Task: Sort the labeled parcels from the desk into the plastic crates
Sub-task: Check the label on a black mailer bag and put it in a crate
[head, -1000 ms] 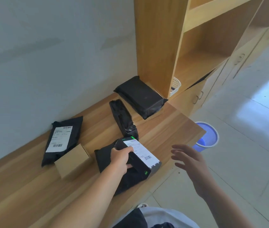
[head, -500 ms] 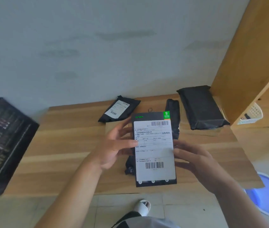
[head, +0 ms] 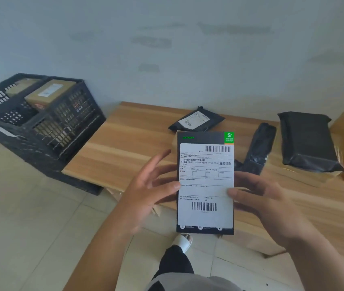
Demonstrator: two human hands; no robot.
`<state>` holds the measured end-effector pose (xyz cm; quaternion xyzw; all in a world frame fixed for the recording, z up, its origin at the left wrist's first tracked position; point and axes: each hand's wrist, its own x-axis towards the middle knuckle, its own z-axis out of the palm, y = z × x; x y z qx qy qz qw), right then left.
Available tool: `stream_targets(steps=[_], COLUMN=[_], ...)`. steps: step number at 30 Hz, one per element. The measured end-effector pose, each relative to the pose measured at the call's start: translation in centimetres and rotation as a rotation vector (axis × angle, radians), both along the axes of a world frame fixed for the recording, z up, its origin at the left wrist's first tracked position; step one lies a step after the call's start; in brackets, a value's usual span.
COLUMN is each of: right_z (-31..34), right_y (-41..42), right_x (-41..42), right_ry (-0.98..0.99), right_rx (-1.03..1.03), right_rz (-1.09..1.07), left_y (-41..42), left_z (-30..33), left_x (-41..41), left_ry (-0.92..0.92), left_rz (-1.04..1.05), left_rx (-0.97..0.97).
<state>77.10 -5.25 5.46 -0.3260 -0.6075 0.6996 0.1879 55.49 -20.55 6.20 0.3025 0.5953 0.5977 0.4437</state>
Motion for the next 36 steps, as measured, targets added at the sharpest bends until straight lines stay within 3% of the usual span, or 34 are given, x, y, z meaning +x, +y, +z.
stream_targets(steps=[20,36], right_z=[0.9,0.4], right_y=[-4.7,-8.3], right_x=[1.0,-7.5], right_ry=[0.138,0.134], right_rx=[-0.049,-0.089], right_rz=[0.084,0.328], left_y=[-8.0,-15.4], left_z=[1.5,1.3], left_x=[4.9,1.9], left_ry=[0.093,0.084], left_rz=[0.146,0.453], left_rx=[0.006,-0.038])
